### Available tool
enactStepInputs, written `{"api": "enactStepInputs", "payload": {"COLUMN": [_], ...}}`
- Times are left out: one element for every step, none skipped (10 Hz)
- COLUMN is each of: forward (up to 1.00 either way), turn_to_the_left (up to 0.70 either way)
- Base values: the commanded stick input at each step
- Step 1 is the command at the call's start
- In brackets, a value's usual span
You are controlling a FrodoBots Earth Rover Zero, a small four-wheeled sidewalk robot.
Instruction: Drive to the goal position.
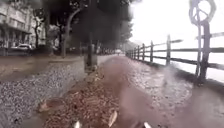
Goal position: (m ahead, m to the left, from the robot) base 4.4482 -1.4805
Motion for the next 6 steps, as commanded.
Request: {"api": "enactStepInputs", "payload": {"forward": [0.7, 0.7, 0.7, 0.7, 0.7, 0.7], "turn_to_the_left": [0.0, 0.0, 0.0, 0.16, 0.27, 0.27]}}
